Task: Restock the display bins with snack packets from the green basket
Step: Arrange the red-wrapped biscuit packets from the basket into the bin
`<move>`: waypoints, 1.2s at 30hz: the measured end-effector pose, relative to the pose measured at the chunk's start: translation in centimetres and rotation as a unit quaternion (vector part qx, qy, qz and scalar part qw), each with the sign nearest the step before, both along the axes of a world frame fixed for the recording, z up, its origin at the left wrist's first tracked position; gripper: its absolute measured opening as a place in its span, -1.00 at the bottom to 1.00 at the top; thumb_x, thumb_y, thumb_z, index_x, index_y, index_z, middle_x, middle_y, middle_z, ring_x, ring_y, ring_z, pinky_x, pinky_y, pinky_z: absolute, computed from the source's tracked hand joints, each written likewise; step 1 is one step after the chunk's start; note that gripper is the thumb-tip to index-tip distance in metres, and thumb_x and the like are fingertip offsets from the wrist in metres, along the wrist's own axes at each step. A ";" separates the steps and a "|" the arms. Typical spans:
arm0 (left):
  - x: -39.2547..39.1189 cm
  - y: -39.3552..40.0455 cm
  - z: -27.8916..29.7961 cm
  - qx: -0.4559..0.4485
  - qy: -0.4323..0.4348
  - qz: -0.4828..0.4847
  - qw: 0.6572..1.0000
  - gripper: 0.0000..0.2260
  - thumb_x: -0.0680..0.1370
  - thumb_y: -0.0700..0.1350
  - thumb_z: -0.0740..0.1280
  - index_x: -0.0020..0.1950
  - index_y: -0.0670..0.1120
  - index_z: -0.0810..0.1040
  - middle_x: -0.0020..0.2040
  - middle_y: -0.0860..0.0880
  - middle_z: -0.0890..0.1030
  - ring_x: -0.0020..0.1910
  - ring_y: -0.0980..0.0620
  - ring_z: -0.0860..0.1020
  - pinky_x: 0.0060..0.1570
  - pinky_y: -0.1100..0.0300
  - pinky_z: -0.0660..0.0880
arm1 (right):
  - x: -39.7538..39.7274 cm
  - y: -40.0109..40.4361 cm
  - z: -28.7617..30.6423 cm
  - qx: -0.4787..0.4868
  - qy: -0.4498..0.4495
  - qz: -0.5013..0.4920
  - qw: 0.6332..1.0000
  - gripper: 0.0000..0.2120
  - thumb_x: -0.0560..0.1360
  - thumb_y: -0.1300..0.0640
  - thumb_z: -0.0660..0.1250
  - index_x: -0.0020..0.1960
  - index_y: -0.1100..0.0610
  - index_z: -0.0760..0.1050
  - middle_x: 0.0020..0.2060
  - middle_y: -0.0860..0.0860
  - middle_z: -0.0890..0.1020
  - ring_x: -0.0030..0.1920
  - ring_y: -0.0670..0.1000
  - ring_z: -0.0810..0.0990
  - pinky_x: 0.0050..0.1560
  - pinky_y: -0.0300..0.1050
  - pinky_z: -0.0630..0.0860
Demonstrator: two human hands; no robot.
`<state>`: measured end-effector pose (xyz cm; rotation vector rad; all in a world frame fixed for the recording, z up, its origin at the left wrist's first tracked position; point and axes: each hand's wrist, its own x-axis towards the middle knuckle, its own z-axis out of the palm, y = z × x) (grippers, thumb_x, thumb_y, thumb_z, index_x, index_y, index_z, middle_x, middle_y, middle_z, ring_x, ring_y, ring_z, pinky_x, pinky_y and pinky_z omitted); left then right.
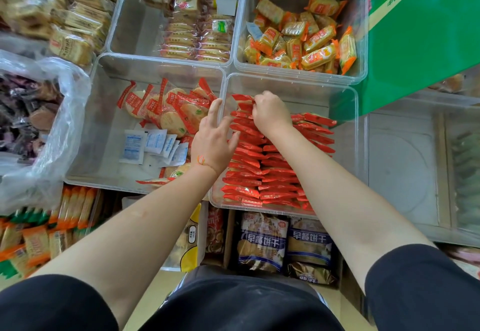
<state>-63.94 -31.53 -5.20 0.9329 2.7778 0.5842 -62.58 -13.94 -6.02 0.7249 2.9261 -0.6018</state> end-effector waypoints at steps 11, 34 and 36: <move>-0.1 0.1 0.1 -0.003 0.002 0.008 1.000 -0.72 0.62 -0.12 0.20 0.29 -0.09 0.54 0.60 -0.07 0.11 0.34 -0.18 0.40 -0.03 -0.07 0.57 | 3.1 -3.5 -2.4 -0.006 -0.081 0.091 0.993 -0.41 0.69 -0.08 -0.08 0.62 0.12 -0.17 0.60 0.09 -0.18 0.59 0.07 -0.23 0.57 0.05 -0.22; 5.2 -0.2 2.6 -0.071 0.122 -0.059 0.988 -0.67 0.54 -0.17 0.17 0.28 -0.17 0.49 0.50 -0.22 0.31 0.48 -0.23 0.29 0.40 -0.19 0.26 | 14.9 -7.2 3.8 0.001 0.120 -0.057 0.991 -0.70 0.57 0.10 0.26 0.24 0.20 0.54 0.19 0.13 0.57 0.24 0.16 0.48 0.29 0.15 0.41; 9.6 -0.7 4.4 0.010 0.124 -0.056 0.991 -0.82 0.47 -0.12 0.23 -0.07 -0.17 0.56 0.09 -0.22 0.60 0.05 -0.24 0.58 -0.07 -0.07 0.54 | 18.4 -8.0 5.1 -0.038 0.175 -0.082 0.980 -0.82 0.54 0.19 0.25 0.03 0.19 0.60 -0.07 0.09 0.62 -0.02 0.12 0.54 -0.01 0.09 0.50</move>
